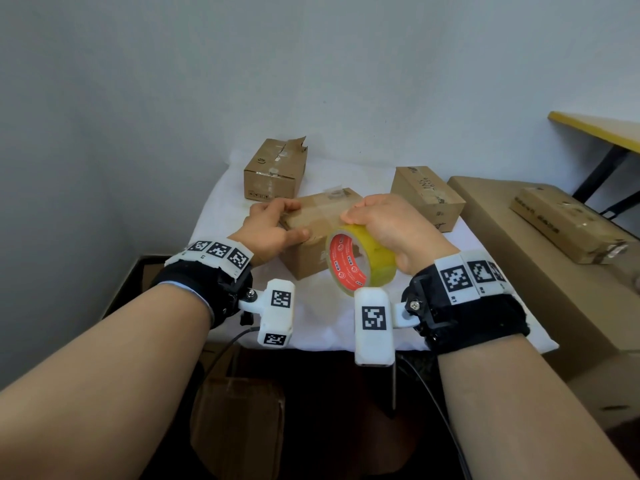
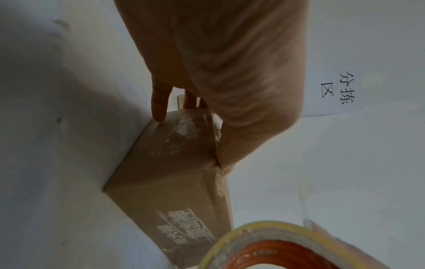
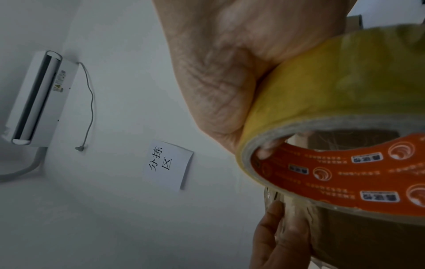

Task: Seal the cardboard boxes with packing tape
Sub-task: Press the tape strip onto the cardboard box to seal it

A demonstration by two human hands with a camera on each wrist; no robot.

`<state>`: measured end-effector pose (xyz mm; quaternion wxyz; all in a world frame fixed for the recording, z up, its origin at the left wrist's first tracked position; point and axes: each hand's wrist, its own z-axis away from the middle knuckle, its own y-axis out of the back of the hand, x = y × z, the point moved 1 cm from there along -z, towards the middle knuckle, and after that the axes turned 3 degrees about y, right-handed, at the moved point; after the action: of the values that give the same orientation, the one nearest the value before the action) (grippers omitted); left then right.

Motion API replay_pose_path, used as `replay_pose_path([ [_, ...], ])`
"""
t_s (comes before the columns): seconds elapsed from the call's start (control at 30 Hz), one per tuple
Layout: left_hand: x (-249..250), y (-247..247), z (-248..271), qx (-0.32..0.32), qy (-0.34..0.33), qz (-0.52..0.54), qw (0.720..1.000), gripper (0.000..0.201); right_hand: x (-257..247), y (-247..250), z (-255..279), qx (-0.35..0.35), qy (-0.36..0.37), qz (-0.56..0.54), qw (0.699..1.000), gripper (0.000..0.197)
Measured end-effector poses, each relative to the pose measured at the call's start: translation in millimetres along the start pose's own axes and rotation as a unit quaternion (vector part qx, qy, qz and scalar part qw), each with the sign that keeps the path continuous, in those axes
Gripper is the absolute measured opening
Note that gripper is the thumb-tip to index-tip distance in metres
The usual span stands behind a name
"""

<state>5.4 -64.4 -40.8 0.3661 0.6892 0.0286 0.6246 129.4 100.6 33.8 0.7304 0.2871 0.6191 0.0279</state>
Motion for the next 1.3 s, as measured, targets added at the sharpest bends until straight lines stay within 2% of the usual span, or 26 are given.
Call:
replay_pose_path([
  [0.2,-1,4,1,-0.013,-0.003,0.036,0.999,0.074,3,-4,-4,-0.019,-0.048,0.040,0.998,0.026],
  [0.33,4,9,7,0.040,-0.057,-0.004,0.998,0.047,2,-10,-5,-0.034,-0.060,0.054,0.996,0.026],
  [0.43,10,7,9,0.041,-0.117,0.040,0.992,0.033,3,-15,-8,-0.037,-0.065,0.055,0.996,0.024],
  [0.57,9,4,7,0.010,-0.099,0.108,0.989,0.030,3,-22,-11,-0.040,-0.068,0.067,0.995,0.027],
  [0.77,8,5,6,-0.016,-0.069,0.235,0.969,0.049,8,-25,-14,-0.039,-0.101,0.038,0.993,0.031],
  [1.3,8,11,5,-0.018,-0.051,0.218,0.974,0.051,11,-36,-16,-0.031,-0.109,0.026,0.993,0.026],
])
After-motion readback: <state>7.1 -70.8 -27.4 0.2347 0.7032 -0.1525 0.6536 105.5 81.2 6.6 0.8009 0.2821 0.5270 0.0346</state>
